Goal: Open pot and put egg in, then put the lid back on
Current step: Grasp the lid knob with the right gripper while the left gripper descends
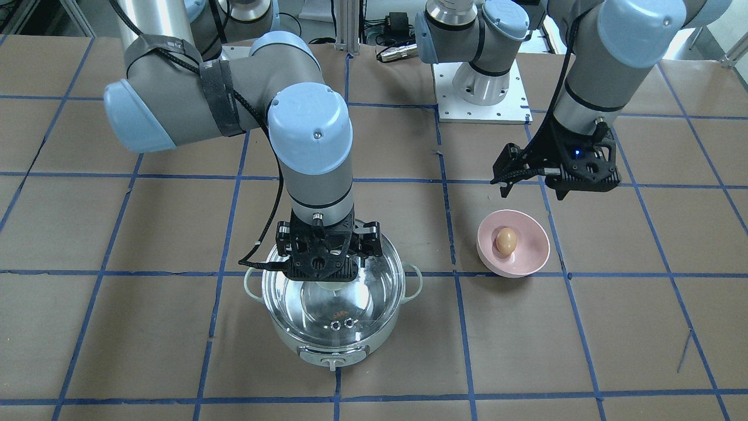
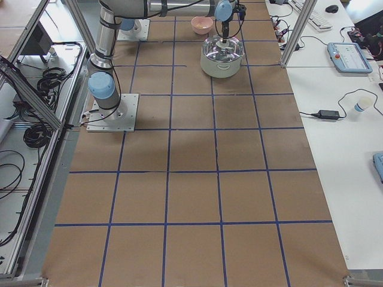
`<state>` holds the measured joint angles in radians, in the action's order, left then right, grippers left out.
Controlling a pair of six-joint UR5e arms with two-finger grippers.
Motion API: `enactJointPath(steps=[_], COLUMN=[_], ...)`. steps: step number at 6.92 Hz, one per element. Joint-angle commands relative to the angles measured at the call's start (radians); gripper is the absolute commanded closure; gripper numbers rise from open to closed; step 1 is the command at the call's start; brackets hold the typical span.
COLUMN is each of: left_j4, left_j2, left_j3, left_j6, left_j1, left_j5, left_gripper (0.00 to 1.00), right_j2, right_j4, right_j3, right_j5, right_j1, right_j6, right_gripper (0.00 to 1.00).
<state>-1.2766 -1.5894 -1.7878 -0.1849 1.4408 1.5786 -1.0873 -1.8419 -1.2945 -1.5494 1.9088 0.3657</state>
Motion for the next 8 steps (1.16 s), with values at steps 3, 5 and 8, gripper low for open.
enactJointPath(steps=[3,5,8], left_j4=[0.125,0.128,0.211], left_j2=[-0.044,-0.05,-0.102], left_j3=[-0.149,-0.177,-0.202], left_j6=[-0.116,-0.136,-0.133], left_j1=[-0.1,-0.108,-0.106], left_j5=[-0.002,-0.002,-0.002], left_gripper=[0.0,0.0,0.01], right_j2=[0.026,0.024,0.023], right_j4=[-0.062,-0.065,-0.062], right_j3=[-0.023,-0.028,-0.028], right_j5=[-0.026,-0.026,-0.024], right_j1=[0.004,0.004,0.004], right_j6=[-0.002,-0.004,-0.004], right_gripper=[0.05,0.26,0.83])
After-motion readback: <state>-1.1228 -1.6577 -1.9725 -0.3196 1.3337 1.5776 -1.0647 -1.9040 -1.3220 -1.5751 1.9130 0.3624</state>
